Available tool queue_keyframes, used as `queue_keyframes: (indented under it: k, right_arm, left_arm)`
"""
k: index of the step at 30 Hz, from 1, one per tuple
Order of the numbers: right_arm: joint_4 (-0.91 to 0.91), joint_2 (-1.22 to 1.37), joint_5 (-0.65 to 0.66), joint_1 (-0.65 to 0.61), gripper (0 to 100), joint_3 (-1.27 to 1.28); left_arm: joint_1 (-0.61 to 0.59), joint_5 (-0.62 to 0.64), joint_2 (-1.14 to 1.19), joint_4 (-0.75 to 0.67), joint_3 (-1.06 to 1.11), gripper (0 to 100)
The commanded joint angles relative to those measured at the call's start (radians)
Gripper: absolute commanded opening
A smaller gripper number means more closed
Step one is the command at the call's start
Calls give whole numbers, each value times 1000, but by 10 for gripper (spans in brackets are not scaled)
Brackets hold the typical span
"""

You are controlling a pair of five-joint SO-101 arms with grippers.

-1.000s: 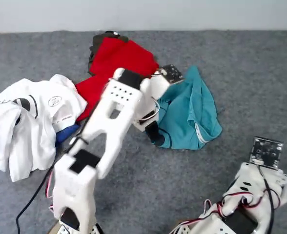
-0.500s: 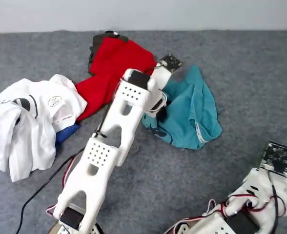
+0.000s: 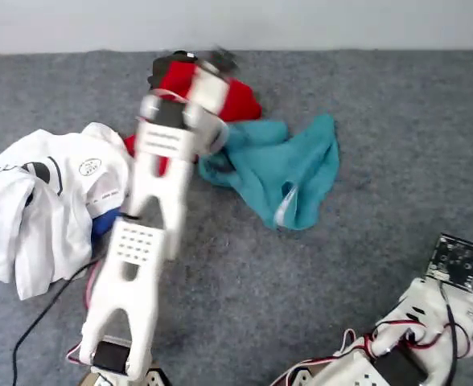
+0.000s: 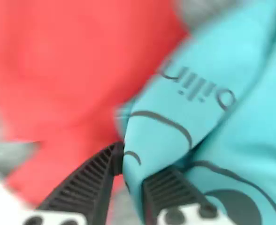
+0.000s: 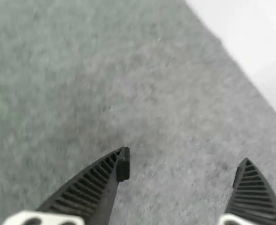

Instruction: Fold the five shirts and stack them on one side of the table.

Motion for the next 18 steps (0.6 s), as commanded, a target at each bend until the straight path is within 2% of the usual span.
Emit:
queue_keyframes:
  k: [1,10,18]
  right_arm:
    - [1,-4,64,5,357,35]
    - [-7,-4,84,5,357,75]
    - [-7,-4,86,5,357,75]
  left_arm:
    - [-129,11,-281,20,-68,12]
    - [-451,11,-617,20,-68,13]
    - [-582,11,-684,20,-68,13]
